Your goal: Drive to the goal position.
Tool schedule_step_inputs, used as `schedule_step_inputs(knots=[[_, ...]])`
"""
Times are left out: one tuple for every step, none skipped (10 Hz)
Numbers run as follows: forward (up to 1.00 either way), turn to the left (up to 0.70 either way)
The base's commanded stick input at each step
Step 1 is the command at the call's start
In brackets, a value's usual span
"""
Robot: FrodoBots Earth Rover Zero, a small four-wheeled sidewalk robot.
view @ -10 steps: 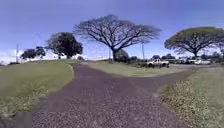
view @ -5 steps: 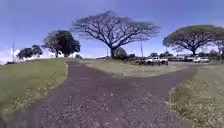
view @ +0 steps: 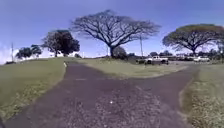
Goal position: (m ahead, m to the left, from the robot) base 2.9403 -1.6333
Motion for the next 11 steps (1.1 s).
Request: schedule_step_inputs(knots=[[0.06, 0.0], [0.06, 0.0], [0.05, 0.0], [0.05, 0.0], [0.05, 0.0], [0.05, 0.0], [0.05, 0.0], [0.01, 0.0], [0.03, 0.0], [0.05, 0.0], [0.05, 0.0]])
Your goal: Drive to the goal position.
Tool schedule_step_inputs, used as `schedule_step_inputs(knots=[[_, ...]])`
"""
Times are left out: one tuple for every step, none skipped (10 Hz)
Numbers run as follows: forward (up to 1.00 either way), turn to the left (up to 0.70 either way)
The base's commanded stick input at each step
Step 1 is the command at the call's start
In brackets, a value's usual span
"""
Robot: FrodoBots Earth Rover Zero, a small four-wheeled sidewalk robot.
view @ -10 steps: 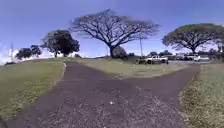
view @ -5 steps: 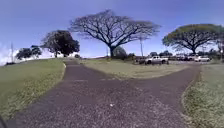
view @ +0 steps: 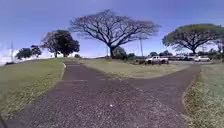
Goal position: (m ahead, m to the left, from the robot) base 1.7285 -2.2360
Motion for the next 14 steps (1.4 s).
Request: schedule_step_inputs(knots=[[0.06, 0.0], [0.06, 0.0], [0.05, 0.0], [0.09, -0.01], [0.49, -0.18], [0.97, -0.39], [1.0, -0.4], [1.0, -0.4], [0.88, -0.35], [0.03, -0.48], [0.03, -0.5], [0.02, -0.74], [0.08, -0.17], [0.1, -0.2]])
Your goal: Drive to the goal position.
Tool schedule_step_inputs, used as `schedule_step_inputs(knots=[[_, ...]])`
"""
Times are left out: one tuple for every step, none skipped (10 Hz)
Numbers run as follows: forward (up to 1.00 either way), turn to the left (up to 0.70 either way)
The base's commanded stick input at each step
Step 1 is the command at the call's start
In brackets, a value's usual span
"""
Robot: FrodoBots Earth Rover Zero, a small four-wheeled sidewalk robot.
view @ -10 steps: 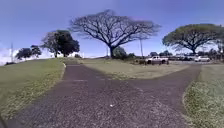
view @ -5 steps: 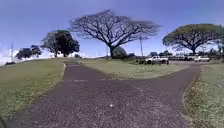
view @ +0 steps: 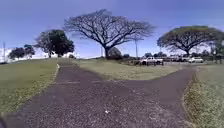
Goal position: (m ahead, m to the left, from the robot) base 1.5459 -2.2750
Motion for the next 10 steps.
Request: schedule_step_inputs(knots=[[0.11, -0.21], [0.11, -0.23], [0.11, -0.22], [0.11, -0.21], [0.11, -0.21], [0.11, -0.15], [0.1, 0.0], [0.09, 0.0], [0.08, 0.0], [0.08, 0.0]])
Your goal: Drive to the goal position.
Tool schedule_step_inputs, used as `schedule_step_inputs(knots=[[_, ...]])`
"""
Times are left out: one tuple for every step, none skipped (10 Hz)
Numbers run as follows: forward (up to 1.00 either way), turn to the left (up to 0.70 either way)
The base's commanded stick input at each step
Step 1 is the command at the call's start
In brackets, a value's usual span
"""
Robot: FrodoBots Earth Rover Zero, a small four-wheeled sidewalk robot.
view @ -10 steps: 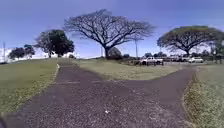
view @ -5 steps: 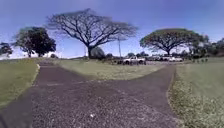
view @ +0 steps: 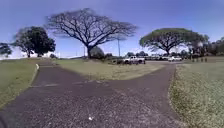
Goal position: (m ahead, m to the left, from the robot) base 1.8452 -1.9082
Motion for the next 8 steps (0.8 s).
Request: schedule_step_inputs(knots=[[0.08, 0.0], [0.09, 0.0], [0.09, 0.0], [0.08, 0.0], [0.09, 0.0], [0.08, 0.0], [0.08, 0.0], [0.08, 0.0]])
